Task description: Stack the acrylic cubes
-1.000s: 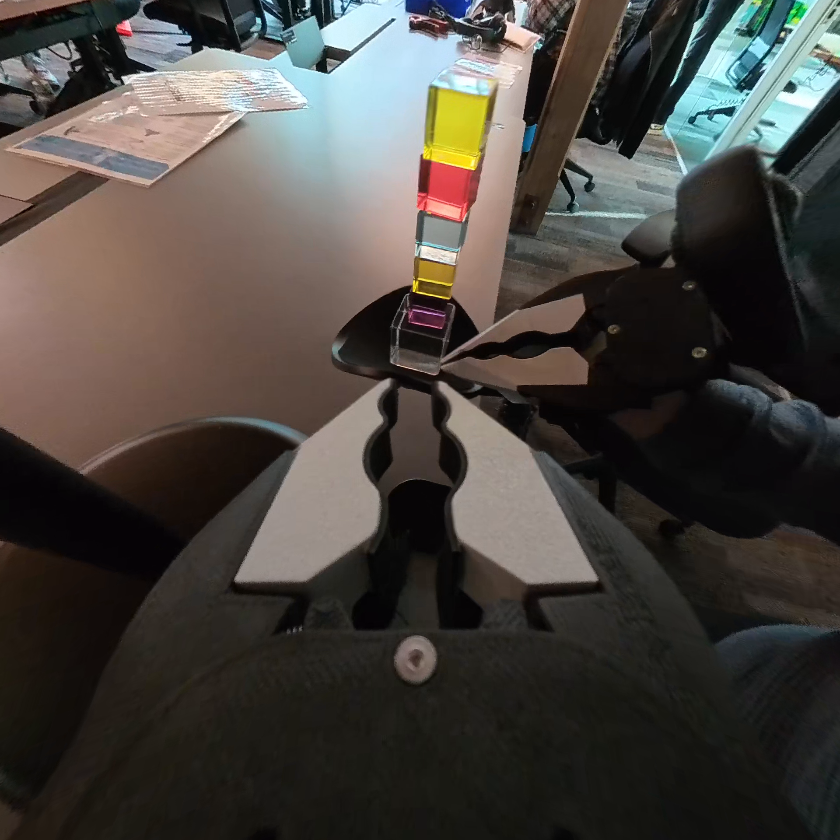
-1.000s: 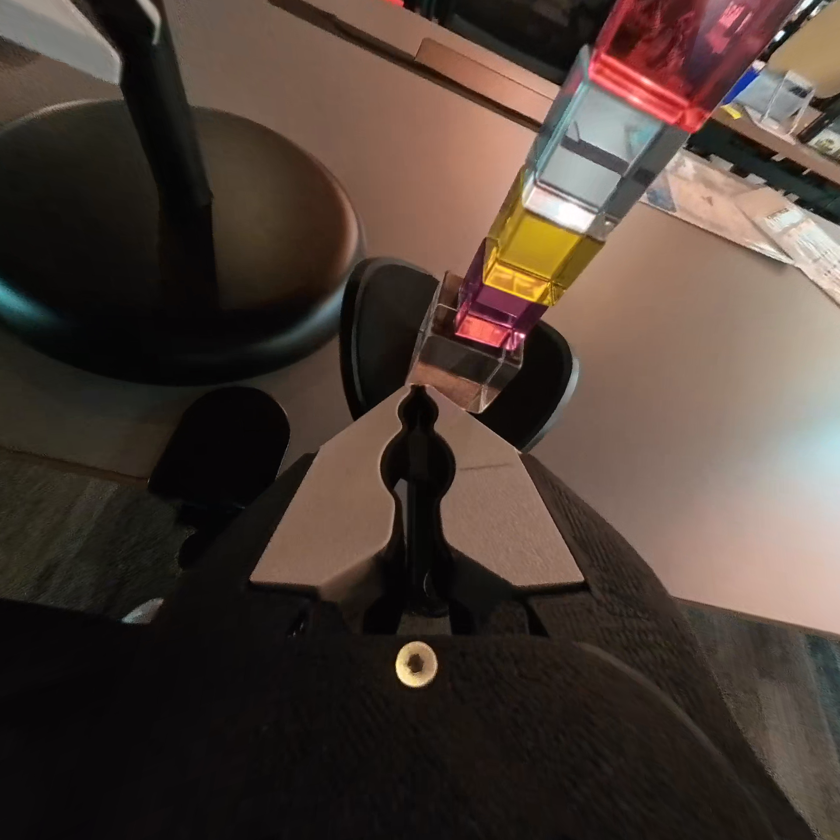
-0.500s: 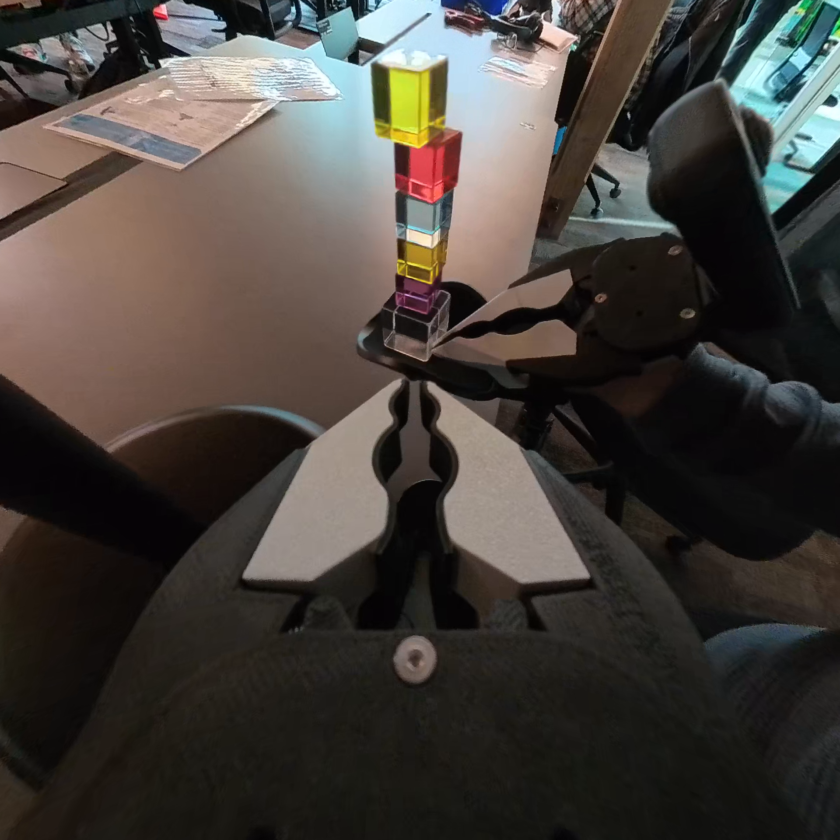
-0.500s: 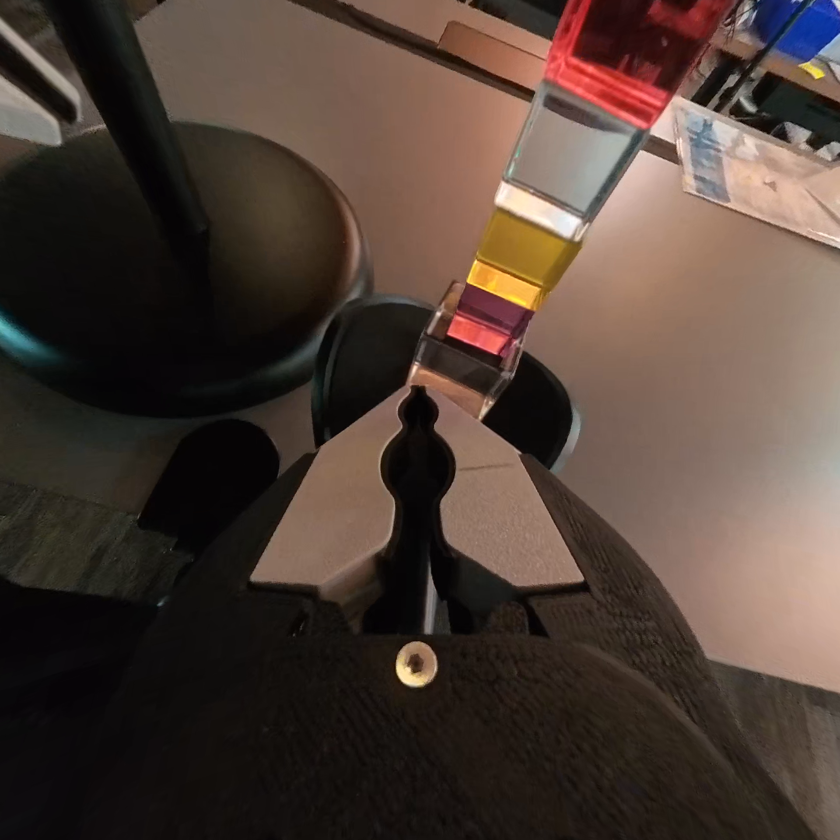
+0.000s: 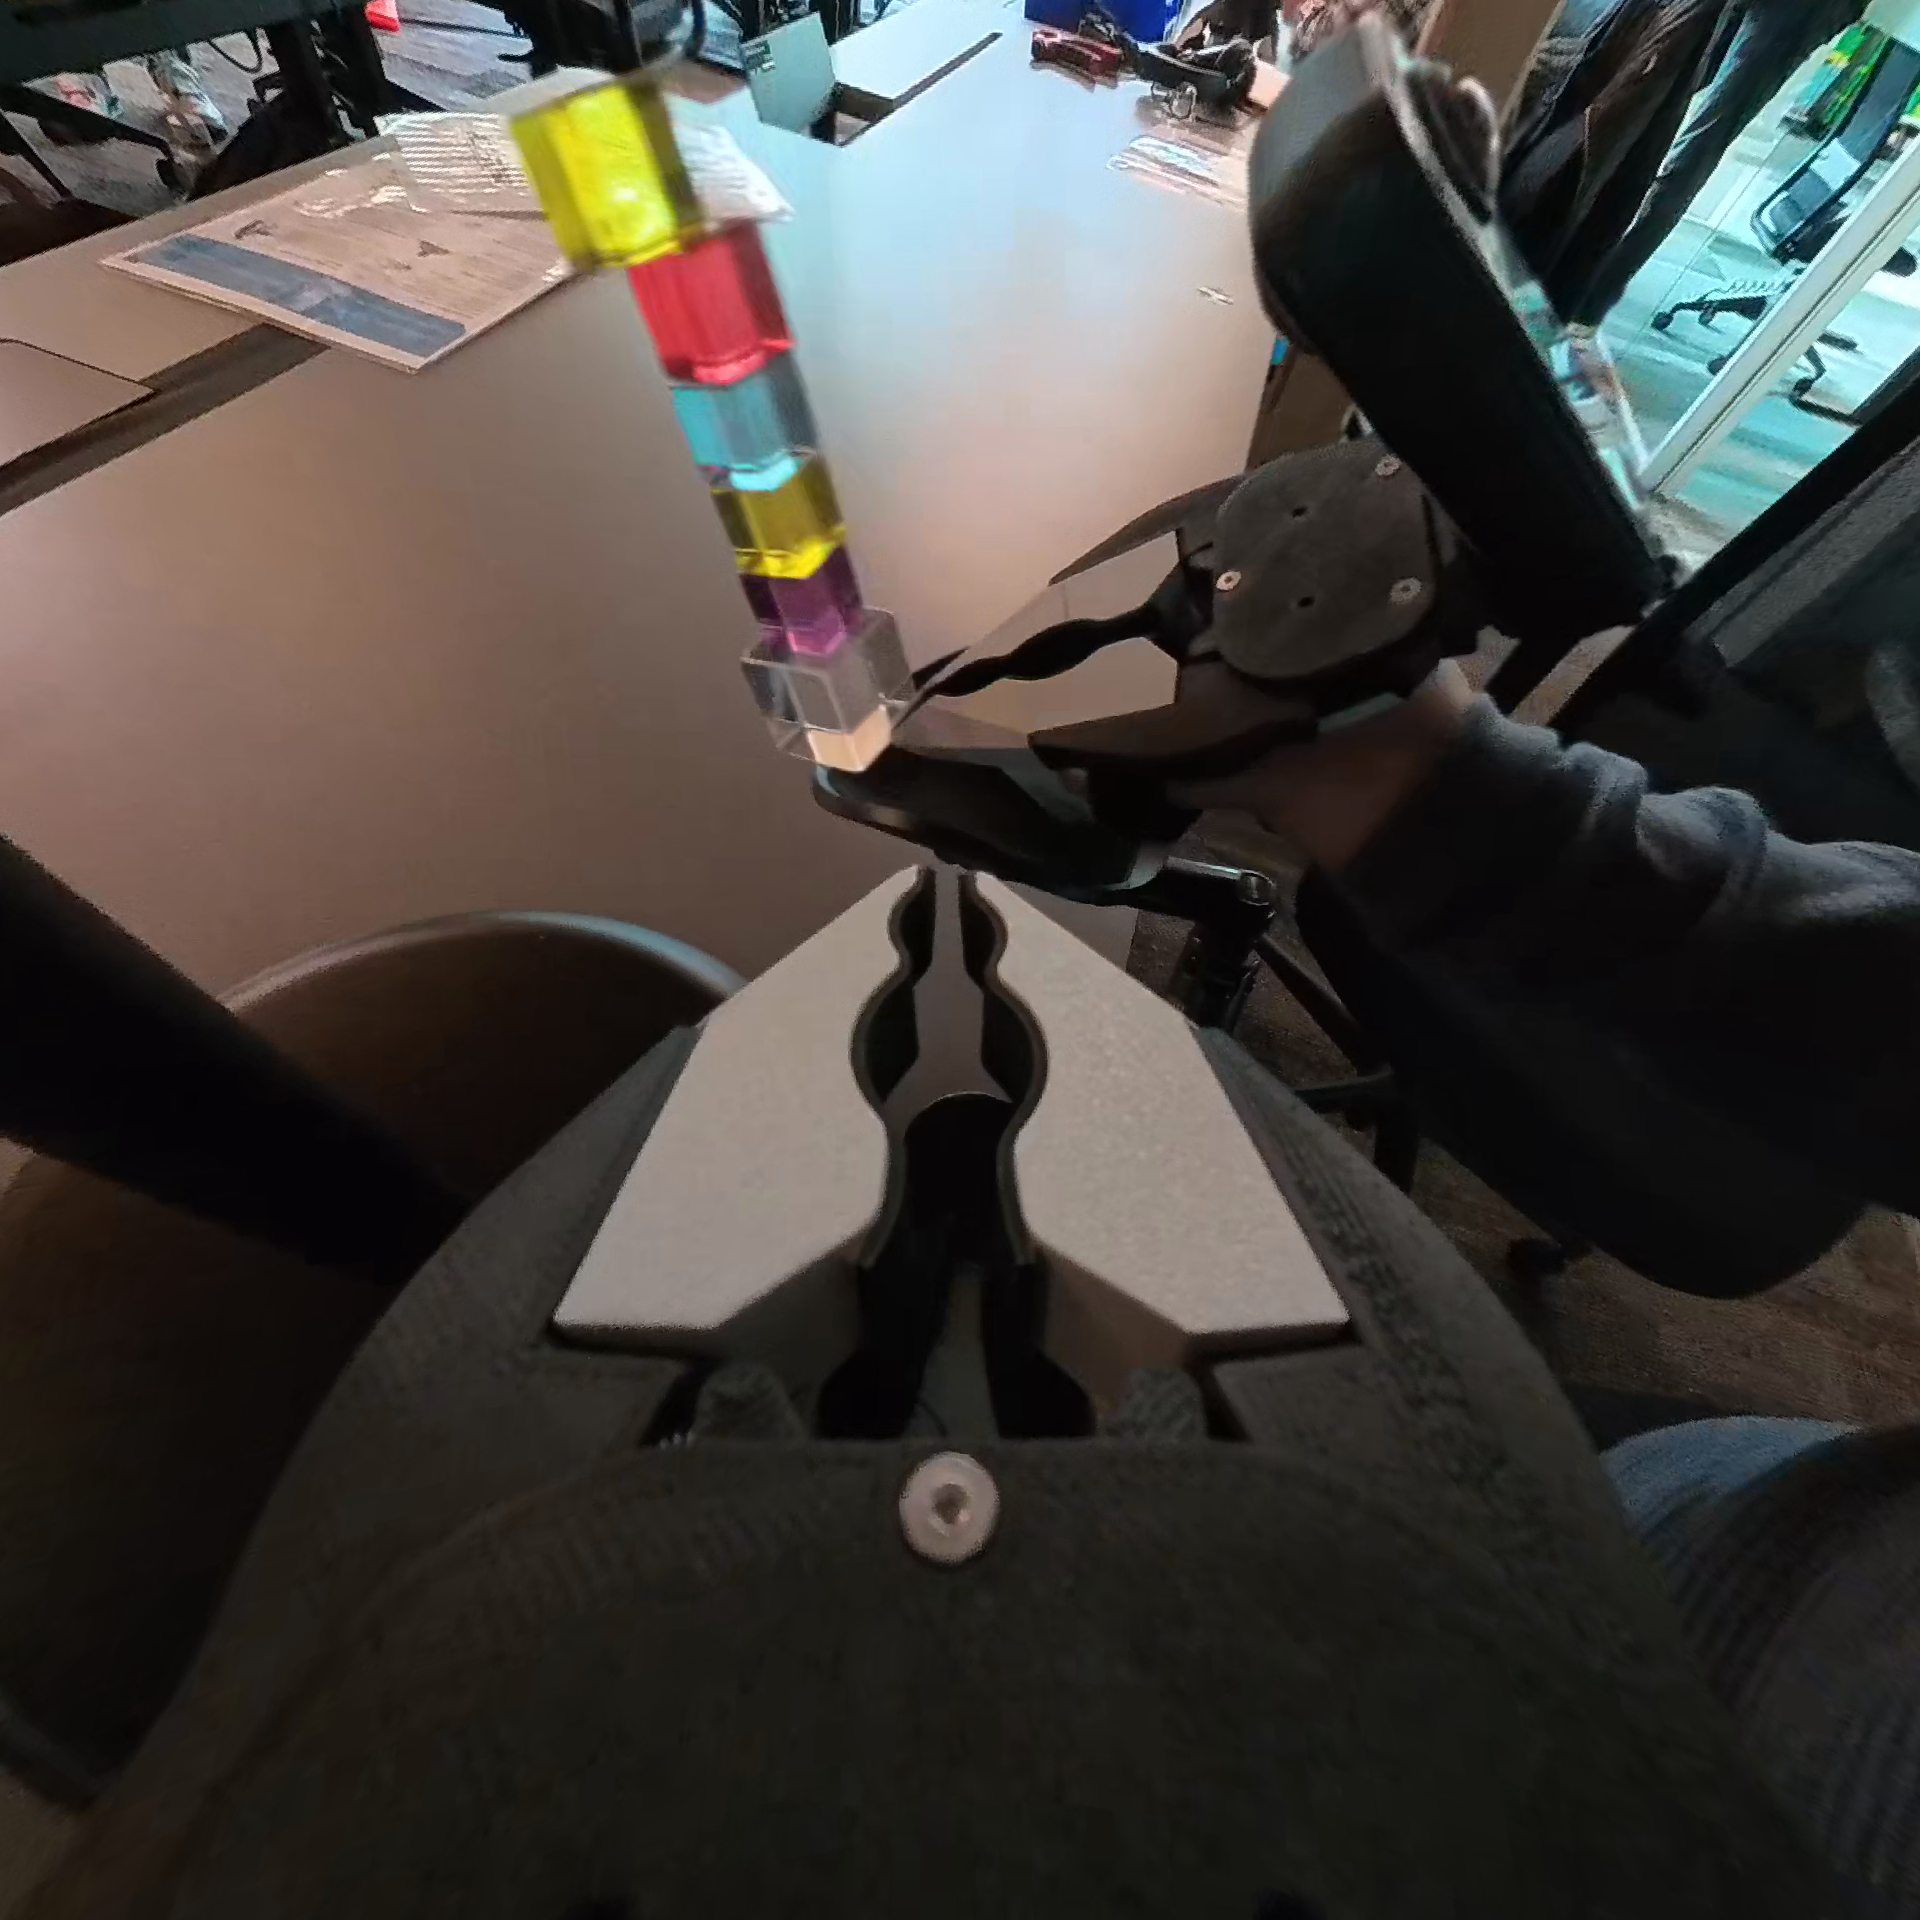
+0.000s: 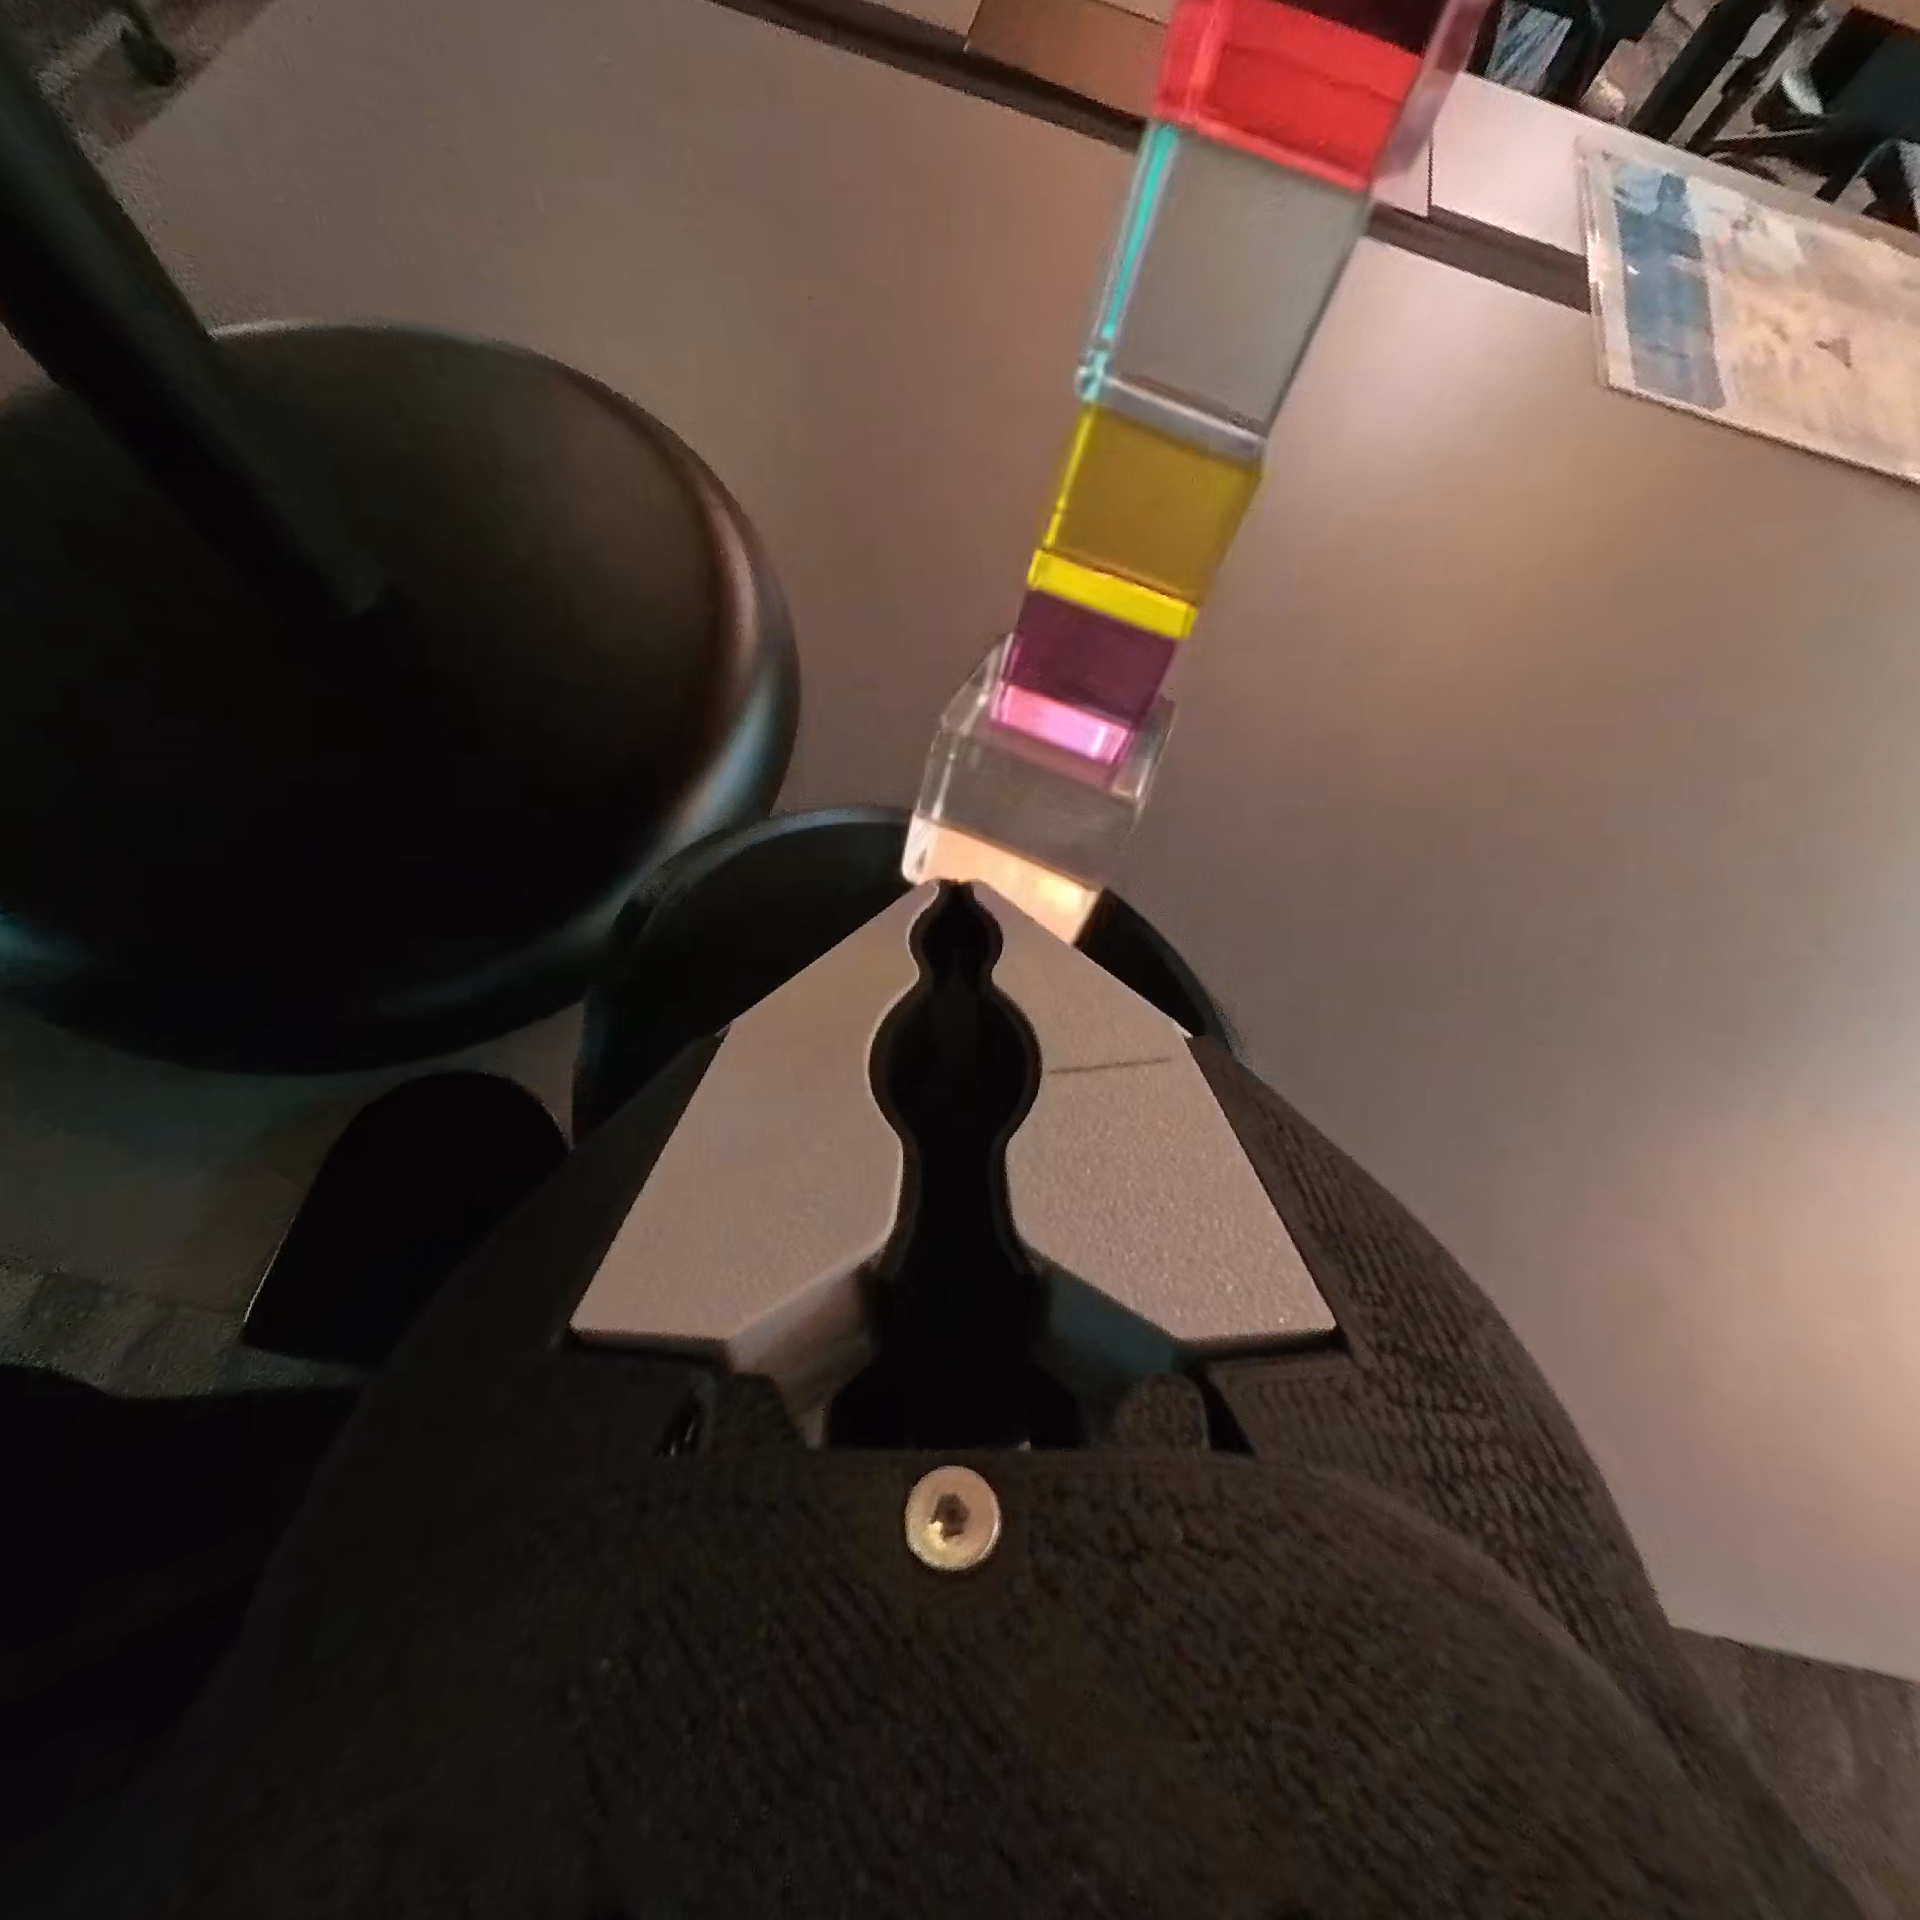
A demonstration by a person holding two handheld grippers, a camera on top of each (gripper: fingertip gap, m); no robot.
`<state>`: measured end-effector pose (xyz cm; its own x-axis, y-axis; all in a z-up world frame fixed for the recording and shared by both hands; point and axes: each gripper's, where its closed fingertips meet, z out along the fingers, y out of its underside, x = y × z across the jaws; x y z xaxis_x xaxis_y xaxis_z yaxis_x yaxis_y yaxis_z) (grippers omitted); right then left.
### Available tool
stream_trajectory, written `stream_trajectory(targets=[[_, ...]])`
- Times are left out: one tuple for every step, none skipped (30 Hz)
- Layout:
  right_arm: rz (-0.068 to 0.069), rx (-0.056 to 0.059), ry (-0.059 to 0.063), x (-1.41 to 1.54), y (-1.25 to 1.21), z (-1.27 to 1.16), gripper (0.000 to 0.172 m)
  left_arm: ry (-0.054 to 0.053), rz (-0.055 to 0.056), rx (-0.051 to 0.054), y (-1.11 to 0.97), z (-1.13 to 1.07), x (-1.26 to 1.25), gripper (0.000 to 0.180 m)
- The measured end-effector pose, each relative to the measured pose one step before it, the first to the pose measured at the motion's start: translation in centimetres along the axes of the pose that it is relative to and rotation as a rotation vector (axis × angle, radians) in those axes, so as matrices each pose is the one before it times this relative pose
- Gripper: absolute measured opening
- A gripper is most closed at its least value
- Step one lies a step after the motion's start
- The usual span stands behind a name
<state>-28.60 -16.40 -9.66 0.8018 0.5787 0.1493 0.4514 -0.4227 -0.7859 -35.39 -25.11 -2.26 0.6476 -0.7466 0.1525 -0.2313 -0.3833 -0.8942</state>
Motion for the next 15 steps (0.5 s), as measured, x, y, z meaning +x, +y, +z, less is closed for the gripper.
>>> stream_trajectory(targets=[[0.0039, -0.0008, -0.0014, 0.015, -0.066, 0.111, 0.0, -0.0011, -0.0016, -0.0007, 0.061, -0.021, -0.015, 0.003], [0.0042, 0.0001, -0.0008, 0.02, -0.073, 0.093, 0.0, -0.0012, -0.0012, -0.0002, 0.044, -0.021, -0.018, 0.003], [0.0029, -0.0006, 0.0, 0.024, -0.032, 0.092, 0.0, -0.0011, -0.0014, 0.0001, 0.019, -0.022, -0.02, 0.003], [0.0022, -0.002, -0.0008, 0.01, 0.024, 0.082, 0.0, -0.0001, -0.0014, 0.0007, 0.008, -0.035, -0.003, 0.003], [0.0032, -0.0017, -0.0037, -0.047, 0.035, 0.03, 0.0, -0.0003, -0.0005, 0.0009, -0.006, -0.053, 0.006, 0.003], [0.0039, 0.0019, -0.005, -0.129, -0.029, -0.106, 0.0, -0.0021, 0.0012, 0.0006, 0.01, -0.058, -0.039, 0.003], [0.0015, 0.0106, -0.0023, -0.132, -0.16, -0.294, 0.0, -0.0035, 0.0015, 0.0002, 0.02, -0.098, -0.064, 0.003], [-0.0028, 0.0197, 0.0024, -0.119, -0.292, -0.467, 0.0, -0.0039, 0.0, 0.001, 0.017, -0.123, -0.099, 0.003], [-0.0041, 0.0214, 0.0031, -0.123, -0.306, -0.579, 0.0, -0.0035, -0.0023, 0.0031, 0.005, -0.157, -0.11, 0.003], [-0.0025, 0.0201, 0.0009, -0.139, -0.271, -0.63, 0.0, -0.0035, -0.0044, 0.0041, -0.011, -0.159, -0.131, 0.003], [-0.0027, 0.0216, -0.0015, -0.15, -0.268, -0.657, 0.0, -0.0018, -0.0051, 0.0043, -0.012, -0.174, -0.13, 0.004], [-0.0048, 0.0234, -0.0043, -0.166, -0.275, -0.663, 0.0, 0.001, -0.0047, 0.005, -0.031, -0.172, -0.08, 0.004], [-0.0069, 0.0242, -0.0056, -0.188, -0.283, -0.662, 0.0, 0.0039, -0.0029, 0.0056, -0.037, -0.165, -0.023, 0.005], [-0.0089, 0.0229, -0.0021, -0.13, -0.254, -0.644, 0.0, 0.006, -0.0006, 0.0063, -0.059, -0.171, 0.03, 0.005], [-0.0104, 0.0189, 0.0046, -0.013, -0.202, -0.612, 0.0, 0.0037, 0.0002, 0.0048, -0.037, -0.149, 0.017, 0.006]])
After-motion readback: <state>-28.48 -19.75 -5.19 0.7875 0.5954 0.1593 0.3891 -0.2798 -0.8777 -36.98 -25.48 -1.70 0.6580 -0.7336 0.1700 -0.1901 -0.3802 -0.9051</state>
